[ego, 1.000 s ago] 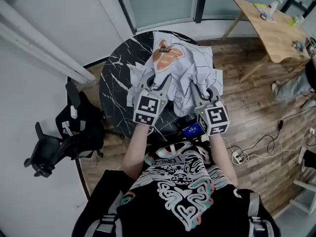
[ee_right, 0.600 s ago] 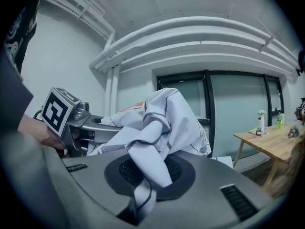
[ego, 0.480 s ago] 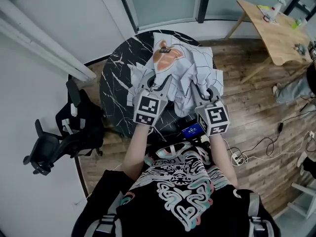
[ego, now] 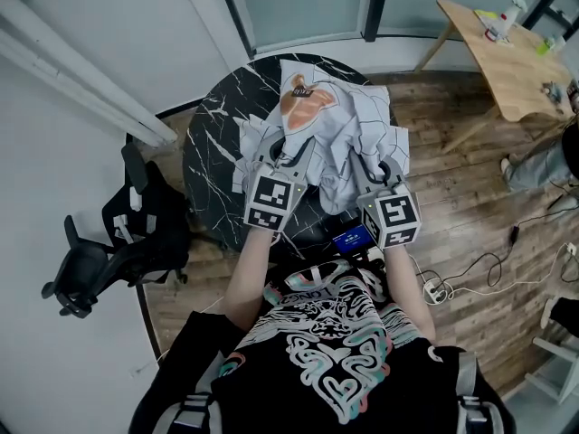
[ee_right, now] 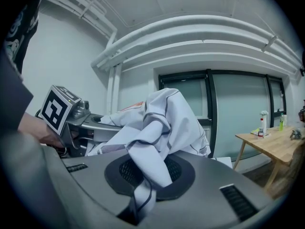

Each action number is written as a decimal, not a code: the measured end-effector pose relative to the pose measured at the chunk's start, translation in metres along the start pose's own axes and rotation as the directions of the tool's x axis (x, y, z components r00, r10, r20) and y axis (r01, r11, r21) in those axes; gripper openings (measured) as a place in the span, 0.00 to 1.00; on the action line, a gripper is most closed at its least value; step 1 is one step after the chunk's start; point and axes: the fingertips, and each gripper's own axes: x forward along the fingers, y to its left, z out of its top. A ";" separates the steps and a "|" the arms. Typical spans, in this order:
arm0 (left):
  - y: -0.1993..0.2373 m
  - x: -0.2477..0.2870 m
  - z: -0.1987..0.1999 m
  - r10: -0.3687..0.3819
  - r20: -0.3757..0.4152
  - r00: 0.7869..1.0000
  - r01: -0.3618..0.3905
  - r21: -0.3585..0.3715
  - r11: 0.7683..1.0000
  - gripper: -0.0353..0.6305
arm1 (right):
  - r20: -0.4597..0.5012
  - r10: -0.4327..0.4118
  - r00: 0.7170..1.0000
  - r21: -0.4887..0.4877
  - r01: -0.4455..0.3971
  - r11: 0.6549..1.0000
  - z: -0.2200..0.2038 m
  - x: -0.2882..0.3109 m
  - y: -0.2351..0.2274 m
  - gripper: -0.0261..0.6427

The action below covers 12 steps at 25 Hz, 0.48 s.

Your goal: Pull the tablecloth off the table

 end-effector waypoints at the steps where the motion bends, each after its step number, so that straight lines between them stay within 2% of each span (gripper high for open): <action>1: 0.000 0.000 0.000 0.001 -0.002 1.000 -0.001 0.000 1.000 0.25 | -0.001 0.001 1.000 0.001 -0.001 1.000 0.000 0.000 0.000 0.11; 12: -0.002 -0.001 -0.003 0.012 -0.014 1.000 -0.012 0.003 1.000 0.25 | 0.005 0.019 1.000 0.008 -0.019 1.000 -0.004 0.000 -0.001 0.11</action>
